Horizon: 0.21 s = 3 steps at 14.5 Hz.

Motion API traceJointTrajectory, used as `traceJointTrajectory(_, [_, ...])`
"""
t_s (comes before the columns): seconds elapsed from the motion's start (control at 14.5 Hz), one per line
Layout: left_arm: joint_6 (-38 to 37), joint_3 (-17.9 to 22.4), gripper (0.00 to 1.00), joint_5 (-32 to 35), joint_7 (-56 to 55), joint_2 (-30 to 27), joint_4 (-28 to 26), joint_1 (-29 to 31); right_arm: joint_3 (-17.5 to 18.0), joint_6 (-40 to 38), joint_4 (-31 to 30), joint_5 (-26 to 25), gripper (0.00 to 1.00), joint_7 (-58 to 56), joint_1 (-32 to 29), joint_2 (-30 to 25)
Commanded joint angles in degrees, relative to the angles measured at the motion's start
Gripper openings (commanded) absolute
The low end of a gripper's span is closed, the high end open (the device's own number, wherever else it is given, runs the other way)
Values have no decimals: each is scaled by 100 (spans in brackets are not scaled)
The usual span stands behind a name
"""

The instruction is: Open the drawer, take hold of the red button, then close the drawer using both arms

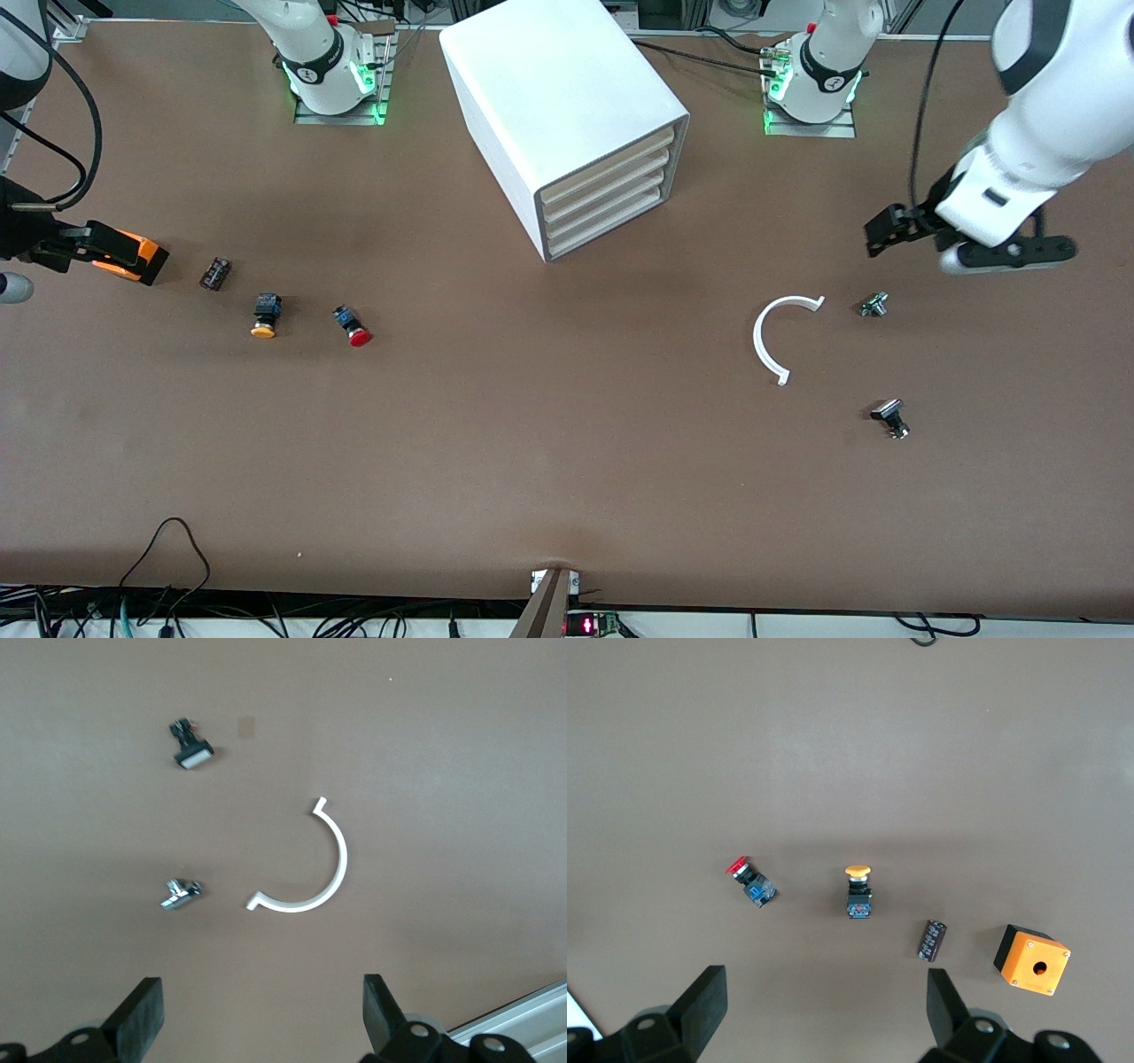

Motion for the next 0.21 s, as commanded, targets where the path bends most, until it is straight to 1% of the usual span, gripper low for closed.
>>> traceJointTrajectory(0.0, [24,33,99,113,331,-122,-144,35,25,302,-603,-13,100,59,-27,-423])
traceJointTrajectory(0.07, [24,33,99,113,314,-131,-152,35,25,443,-797,-13,100,59,-27,-546])
traceJointTrajectory(0.14, [24,33,99,113,322,-131,-152,43,25,435,-834,-13,100,59,-27,-582])
